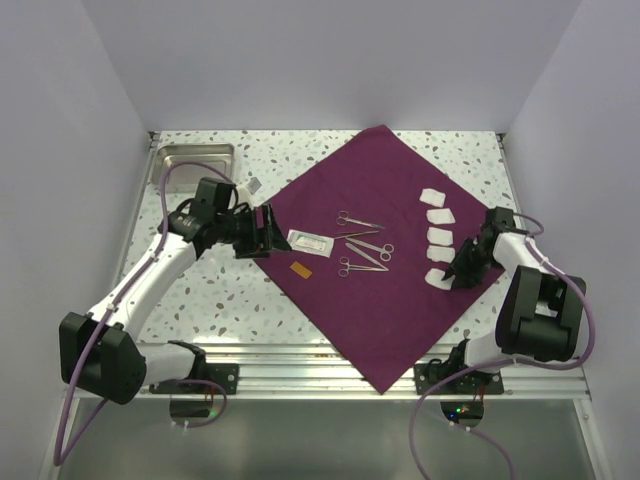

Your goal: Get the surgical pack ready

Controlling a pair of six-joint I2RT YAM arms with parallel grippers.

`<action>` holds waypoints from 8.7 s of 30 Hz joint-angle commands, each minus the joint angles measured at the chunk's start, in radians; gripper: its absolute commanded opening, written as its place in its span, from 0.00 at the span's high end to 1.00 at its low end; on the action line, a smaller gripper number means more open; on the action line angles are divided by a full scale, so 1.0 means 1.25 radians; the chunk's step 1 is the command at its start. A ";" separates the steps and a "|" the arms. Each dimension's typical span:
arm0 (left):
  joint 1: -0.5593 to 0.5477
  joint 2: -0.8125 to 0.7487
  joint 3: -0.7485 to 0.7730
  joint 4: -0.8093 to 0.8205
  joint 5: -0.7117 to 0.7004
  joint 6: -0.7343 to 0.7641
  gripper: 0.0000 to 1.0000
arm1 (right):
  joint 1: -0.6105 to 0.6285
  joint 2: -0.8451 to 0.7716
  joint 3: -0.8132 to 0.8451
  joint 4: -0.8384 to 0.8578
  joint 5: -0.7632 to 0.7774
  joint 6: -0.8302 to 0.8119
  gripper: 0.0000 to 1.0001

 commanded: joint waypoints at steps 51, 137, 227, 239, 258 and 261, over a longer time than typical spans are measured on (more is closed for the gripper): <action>0.032 -0.004 -0.165 0.088 0.043 0.125 0.24 | 0.006 0.053 0.269 -0.098 -0.215 -0.219 1.00; 0.127 0.033 -0.213 0.130 0.126 0.173 0.24 | 0.119 0.254 0.411 -0.171 -0.075 -0.399 1.00; 0.134 0.073 -0.217 0.145 0.143 0.163 0.23 | 0.043 0.303 0.367 -0.108 0.051 -0.324 0.49; 0.134 0.076 -0.217 0.143 0.143 0.163 0.23 | 0.043 0.333 0.364 -0.090 -0.036 -0.324 0.53; 0.134 0.082 -0.223 0.155 0.154 0.159 0.23 | 0.043 0.279 0.369 -0.128 0.000 -0.294 0.96; 0.134 0.084 -0.224 0.155 0.158 0.161 0.23 | 0.043 0.272 0.378 -0.140 0.000 -0.289 0.98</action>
